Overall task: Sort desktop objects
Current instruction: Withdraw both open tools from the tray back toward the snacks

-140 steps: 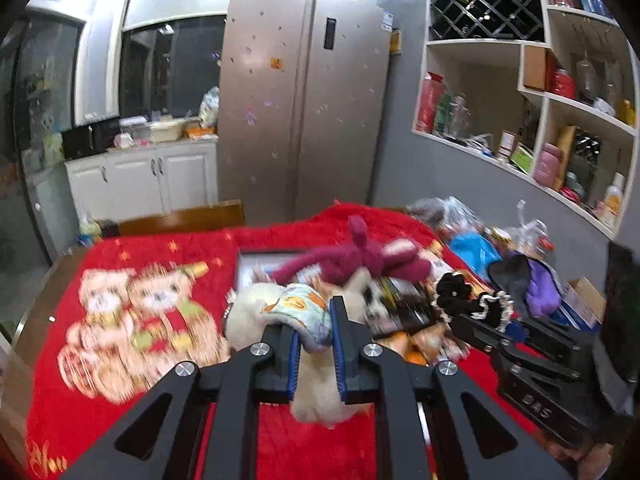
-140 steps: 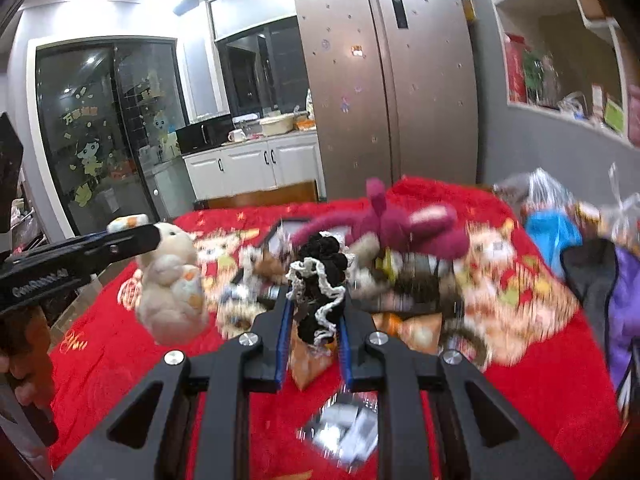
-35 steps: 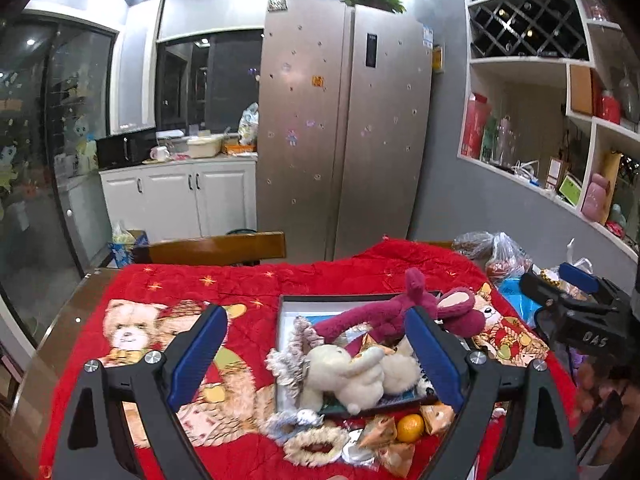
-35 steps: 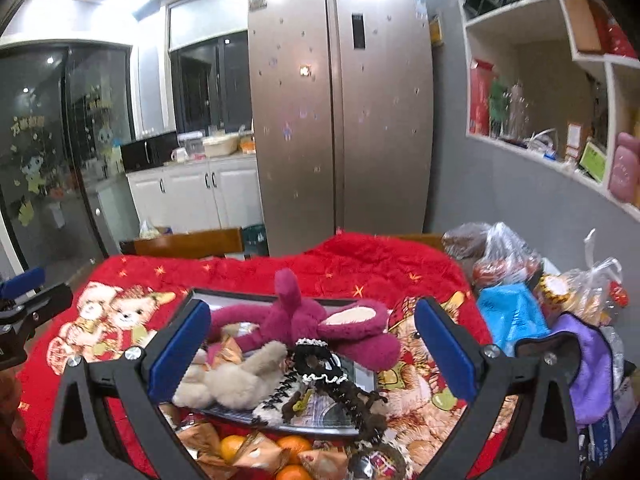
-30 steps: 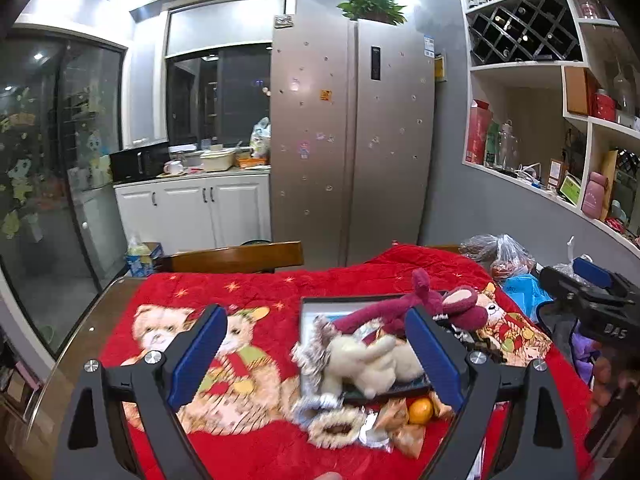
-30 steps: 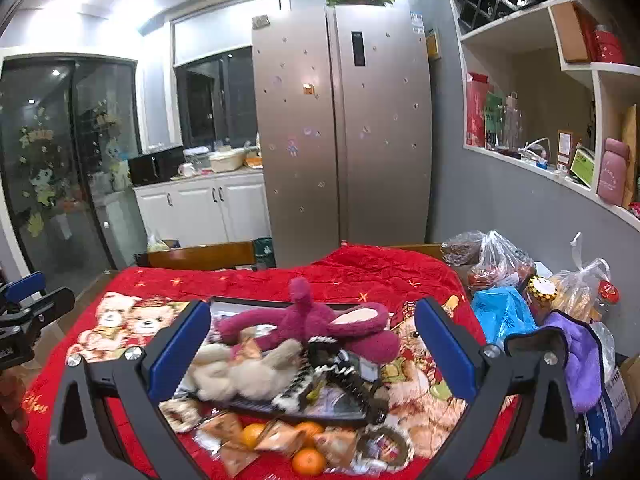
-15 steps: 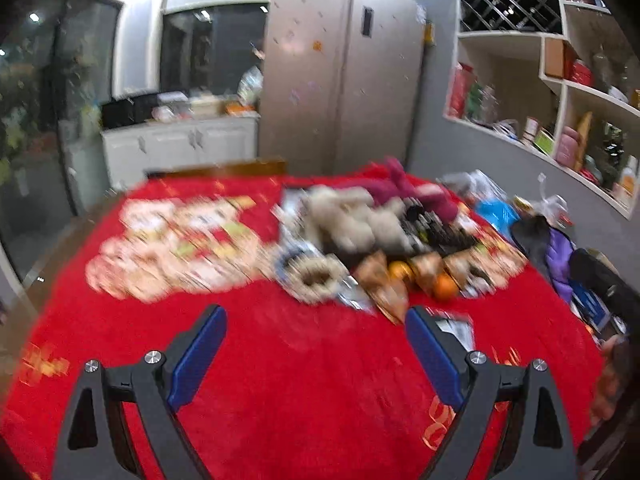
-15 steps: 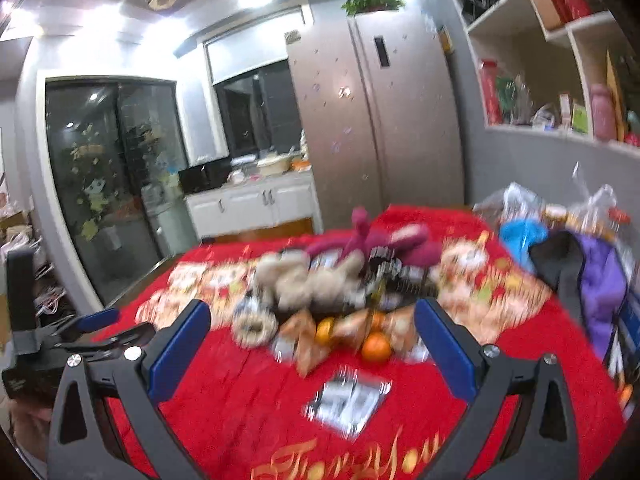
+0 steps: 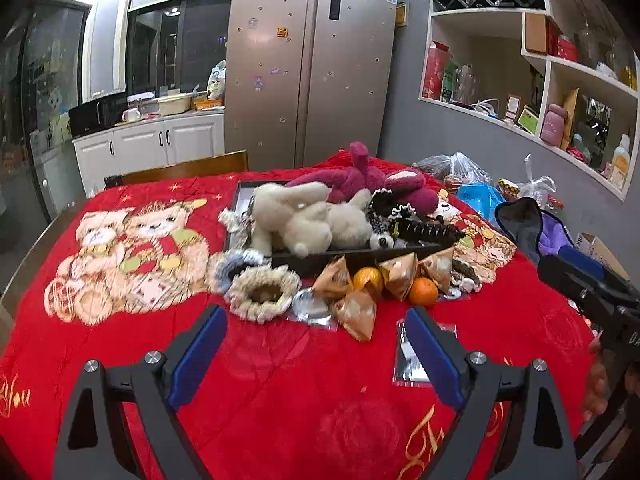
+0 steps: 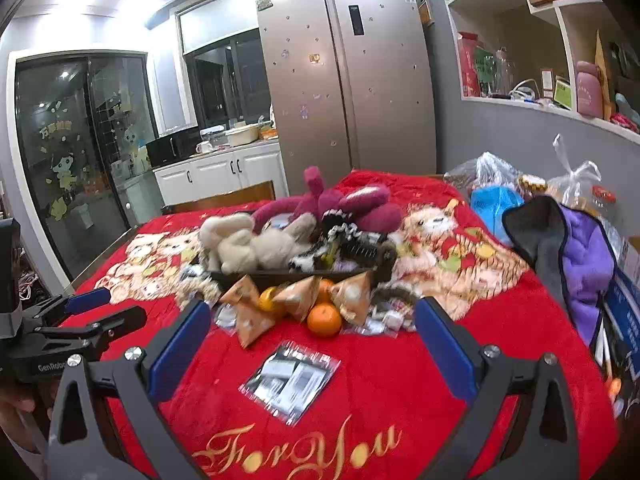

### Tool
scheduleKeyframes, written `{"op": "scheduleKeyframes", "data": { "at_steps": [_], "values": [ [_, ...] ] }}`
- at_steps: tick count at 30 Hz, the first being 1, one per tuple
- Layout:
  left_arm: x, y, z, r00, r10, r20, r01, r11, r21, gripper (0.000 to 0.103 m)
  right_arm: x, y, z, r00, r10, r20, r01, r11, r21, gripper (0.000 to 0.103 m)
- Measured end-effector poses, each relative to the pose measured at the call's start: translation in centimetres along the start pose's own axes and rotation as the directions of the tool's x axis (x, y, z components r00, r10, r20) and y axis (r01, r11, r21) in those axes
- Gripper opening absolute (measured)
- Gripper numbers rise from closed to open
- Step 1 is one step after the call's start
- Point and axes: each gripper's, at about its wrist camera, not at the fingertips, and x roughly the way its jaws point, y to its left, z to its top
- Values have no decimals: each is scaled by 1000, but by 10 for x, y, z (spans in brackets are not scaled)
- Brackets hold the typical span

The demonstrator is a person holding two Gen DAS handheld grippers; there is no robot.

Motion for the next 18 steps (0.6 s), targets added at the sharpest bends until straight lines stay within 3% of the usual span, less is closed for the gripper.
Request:
{"op": "scheduleKeyframes", "data": {
  "at_steps": [2,6,11,18],
  "values": [
    [10,-8,6,1000,-5,-6,5,1000,11,93,8,-3,8,1000,21,20,-20,1000,-14,103],
    [34,-22,10,999,6,-44,-3,998,55,93,43,-6,29,1000,2,-29,-5,997,-73,103],
    [63,-31,6,997,11,-73,-4,996,94,93,85,-16,46,998,6,-58,-9,998,-68,103],
    [106,-19,-5,987,-32,-159,28,999,-26,93,135,-30,24,992,-14,-123,6,998,-69,103]
  ]
}}
